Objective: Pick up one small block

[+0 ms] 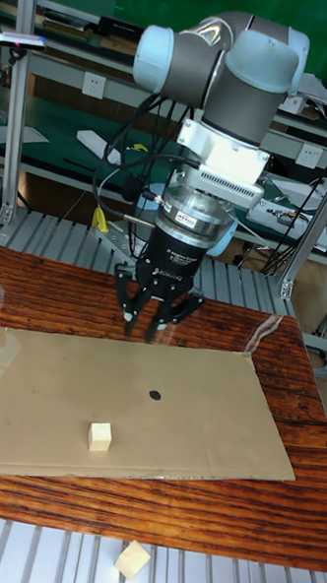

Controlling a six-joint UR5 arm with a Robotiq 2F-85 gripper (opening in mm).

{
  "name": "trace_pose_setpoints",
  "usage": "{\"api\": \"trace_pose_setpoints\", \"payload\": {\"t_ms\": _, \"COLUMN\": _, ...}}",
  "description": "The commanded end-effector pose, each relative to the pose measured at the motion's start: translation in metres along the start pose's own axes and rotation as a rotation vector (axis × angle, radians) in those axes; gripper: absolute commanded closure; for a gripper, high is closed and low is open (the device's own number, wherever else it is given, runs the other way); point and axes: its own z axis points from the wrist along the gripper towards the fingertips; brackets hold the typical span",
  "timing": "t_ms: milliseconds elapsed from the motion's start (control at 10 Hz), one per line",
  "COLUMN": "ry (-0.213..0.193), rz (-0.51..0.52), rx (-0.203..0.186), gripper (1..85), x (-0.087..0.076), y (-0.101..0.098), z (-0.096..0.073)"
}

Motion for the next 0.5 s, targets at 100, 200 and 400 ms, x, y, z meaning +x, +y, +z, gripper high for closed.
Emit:
{"api": "trace_pose_setpoints", "payload": {"t_ms": 100, "ry": -0.053, "rz": -0.137, "rx": -0.052, "gripper": 84.3, "x": -0.022, "y": -0.012, "z": 0.0}}
{"api": "trace_pose_setpoints", "payload": {"t_ms": 200, "ry": -0.061, "rz": -0.151, "rx": -0.085, "gripper": 84.3, "x": -0.022, "y": -0.009, "z": 0.004}}
{"api": "trace_pose_setpoints", "payload": {"t_ms": 400, "ry": -0.09, "rz": -0.237, "rx": -0.059, "gripper": 84.3, "x": -0.021, "y": -0.021, "z": 0.01}}
